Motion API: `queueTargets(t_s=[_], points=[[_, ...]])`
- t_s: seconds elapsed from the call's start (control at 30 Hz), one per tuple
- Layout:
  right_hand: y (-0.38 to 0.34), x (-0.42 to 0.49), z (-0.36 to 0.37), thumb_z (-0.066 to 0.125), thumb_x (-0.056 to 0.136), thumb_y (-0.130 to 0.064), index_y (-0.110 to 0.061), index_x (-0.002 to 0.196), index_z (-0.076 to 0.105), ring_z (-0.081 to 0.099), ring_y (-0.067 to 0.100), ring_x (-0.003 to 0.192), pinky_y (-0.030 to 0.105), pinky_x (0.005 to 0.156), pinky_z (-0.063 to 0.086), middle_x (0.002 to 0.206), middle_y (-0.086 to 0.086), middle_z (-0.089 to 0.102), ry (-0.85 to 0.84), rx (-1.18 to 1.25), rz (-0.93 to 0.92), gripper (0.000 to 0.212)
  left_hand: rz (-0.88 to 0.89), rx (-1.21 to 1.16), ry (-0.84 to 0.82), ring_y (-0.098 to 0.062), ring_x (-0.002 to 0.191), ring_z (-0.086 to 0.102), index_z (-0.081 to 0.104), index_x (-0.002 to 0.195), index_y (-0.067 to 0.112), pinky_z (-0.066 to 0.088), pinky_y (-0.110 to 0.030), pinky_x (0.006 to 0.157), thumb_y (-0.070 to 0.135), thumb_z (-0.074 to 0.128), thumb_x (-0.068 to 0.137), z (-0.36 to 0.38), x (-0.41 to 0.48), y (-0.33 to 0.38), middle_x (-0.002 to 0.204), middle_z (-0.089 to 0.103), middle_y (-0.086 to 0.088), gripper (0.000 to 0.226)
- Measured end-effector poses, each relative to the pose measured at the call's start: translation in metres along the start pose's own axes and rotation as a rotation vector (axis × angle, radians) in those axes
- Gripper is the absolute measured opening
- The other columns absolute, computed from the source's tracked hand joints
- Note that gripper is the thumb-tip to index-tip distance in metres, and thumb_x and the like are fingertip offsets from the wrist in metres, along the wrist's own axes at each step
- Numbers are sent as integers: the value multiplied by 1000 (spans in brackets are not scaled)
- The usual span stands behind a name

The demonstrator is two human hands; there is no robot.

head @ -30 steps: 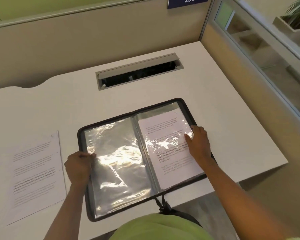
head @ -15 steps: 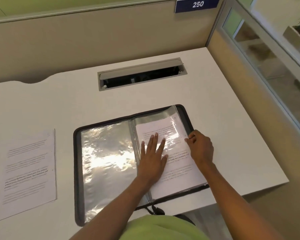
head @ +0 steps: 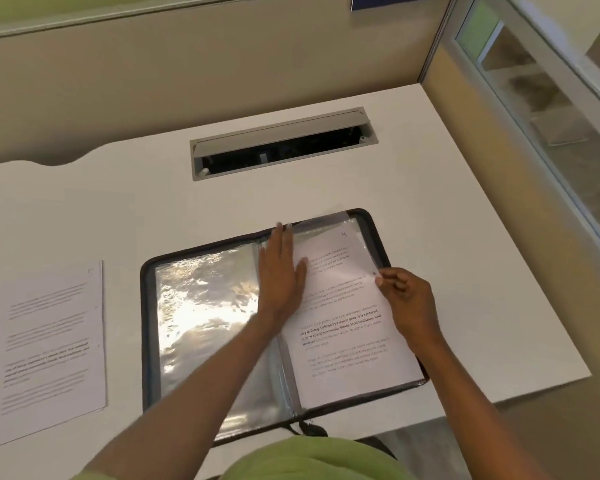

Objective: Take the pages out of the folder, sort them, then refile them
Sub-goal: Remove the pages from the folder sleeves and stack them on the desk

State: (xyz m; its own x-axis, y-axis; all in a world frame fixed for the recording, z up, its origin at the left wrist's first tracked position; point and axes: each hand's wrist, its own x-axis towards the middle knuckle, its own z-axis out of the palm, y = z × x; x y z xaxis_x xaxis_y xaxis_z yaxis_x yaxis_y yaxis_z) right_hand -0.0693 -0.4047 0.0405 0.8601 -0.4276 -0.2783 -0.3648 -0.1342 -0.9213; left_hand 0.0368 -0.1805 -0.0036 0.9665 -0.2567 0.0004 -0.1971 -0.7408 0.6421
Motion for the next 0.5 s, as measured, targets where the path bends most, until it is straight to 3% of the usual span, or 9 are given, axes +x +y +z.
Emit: queueTargets(t_s=[0.07, 0.17, 0.27, 0.33, 0.43, 0.5], points=[[-6, 0, -3, 70, 96, -17, -14, 111, 75, 75, 10, 87, 21, 70, 59, 100, -3, 77, -34, 50, 29, 16, -21, -71, -17, -23, 153, 32, 27, 165, 16, 22, -43, 127, 28, 51, 109, -14, 31, -9, 168, 33, -7, 62], [-12, 2, -4, 71, 96, -17, -16, 108, 75, 75, 12, 84, 22, 67, 60, 97, -2, 78, -46, 85, 77, 13, -12, -122, -128, -22, 119, 65, 67, 135, 15, 50, -45, 108, 20, 64, 101, -33, 64, -22, 130, 71, -4, 34], [-11, 5, -5, 71, 95, -19, -20, 104, 74, 75, 12, 81, 19, 60, 56, 93, -3, 78, -32, 70, 124, 9, 48, -55, -176, -16, 100, 69, 79, 108, 20, 54, -39, 94, 13, 72, 95, -42, 76, -29, 105, 76, 5, 17], [-6, 9, -6, 71, 96, -19, -20, 103, 73, 75, 16, 83, 21, 59, 56, 93, -2, 78, -32, 34, 168, 8, 90, 6, -158, -14, 90, 69, 81, 96, 24, 55, -41, 90, 12, 77, 90, -42, 79, -33, 93, 76, 8, 13], [-2, 19, -4, 70, 96, -18, -18, 107, 71, 72, 18, 88, 33, 73, 62, 100, 1, 75, 24, -107, 169, 11, 67, -15, -110, -11, 83, 69, 77, 90, 32, 54, -48, 91, 21, 80, 85, -35, 79, -39, 82, 74, 16, 12], [-11, 32, 2, 67, 97, -15, -17, 109, 70, 67, 7, 87, 29, 79, 61, 103, -2, 72, 131, -260, 42, 12, 69, -30, -59, -6, 84, 65, 71, 88, 32, 47, -43, 98, 22, 79, 86, -31, 76, -39, 80, 69, 19, 13]])
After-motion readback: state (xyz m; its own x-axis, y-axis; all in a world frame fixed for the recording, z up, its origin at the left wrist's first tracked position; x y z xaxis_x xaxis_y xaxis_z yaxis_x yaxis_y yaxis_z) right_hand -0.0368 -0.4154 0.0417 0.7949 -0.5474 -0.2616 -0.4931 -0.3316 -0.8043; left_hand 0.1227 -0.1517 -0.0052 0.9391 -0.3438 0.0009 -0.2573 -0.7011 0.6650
